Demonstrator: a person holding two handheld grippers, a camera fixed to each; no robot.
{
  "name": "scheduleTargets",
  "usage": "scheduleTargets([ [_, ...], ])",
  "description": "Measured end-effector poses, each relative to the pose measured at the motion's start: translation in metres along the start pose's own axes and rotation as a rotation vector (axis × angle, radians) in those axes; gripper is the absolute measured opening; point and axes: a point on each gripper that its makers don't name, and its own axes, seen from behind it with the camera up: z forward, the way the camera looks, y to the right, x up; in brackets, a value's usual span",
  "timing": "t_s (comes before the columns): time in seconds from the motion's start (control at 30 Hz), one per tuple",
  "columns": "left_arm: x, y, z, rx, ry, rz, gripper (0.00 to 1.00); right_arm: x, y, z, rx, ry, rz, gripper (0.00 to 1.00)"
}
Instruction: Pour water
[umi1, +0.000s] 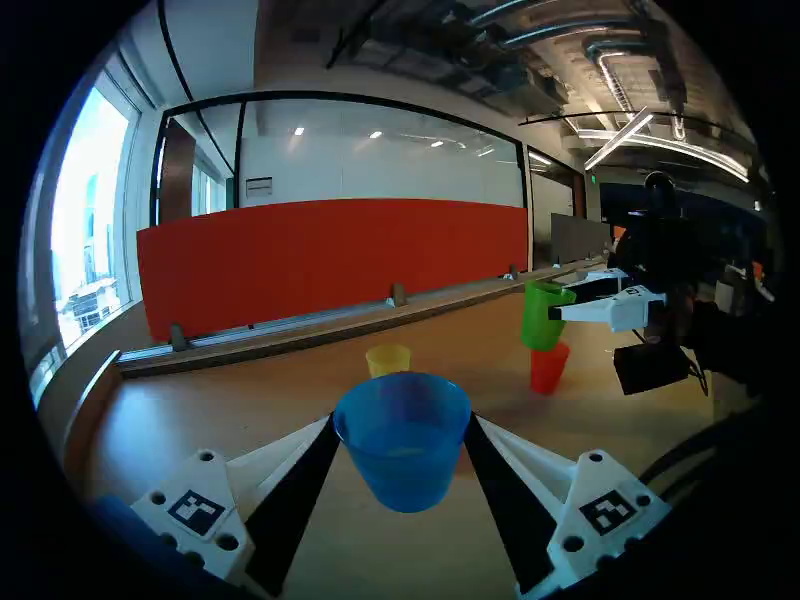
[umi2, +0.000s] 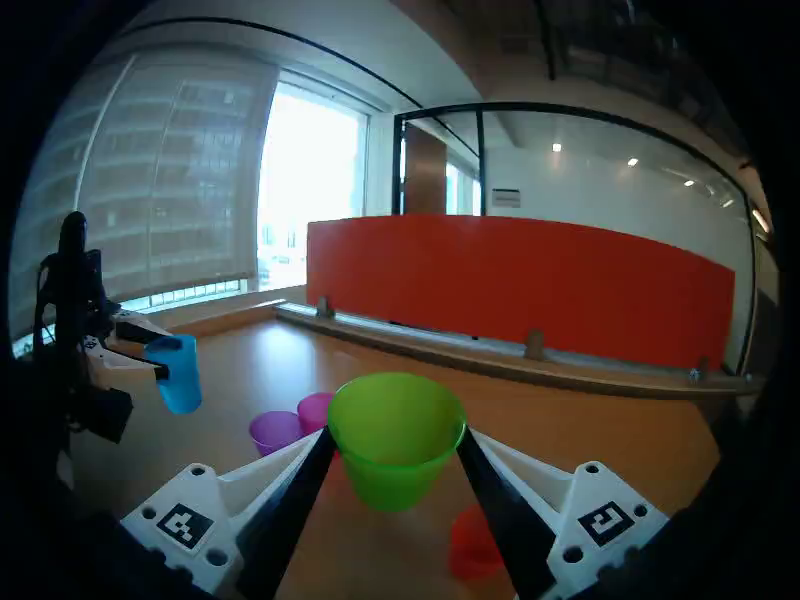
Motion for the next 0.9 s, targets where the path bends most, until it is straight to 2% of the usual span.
scheduleTargets([
  [0.6, 0.006, 0.016, -0.014, -0.022, 0.017, 0.015, 0.88, 0.004, -0.025, -0.034, -0.002, 0.104, 0.011, 0.91],
  [0.9, 0.004, 0.023, -0.018, -0.028, 0.017, 0.017, 0.87, 0.008, -0.037, -0.045, 0.001, 0.141, -0.024, 0.91],
])
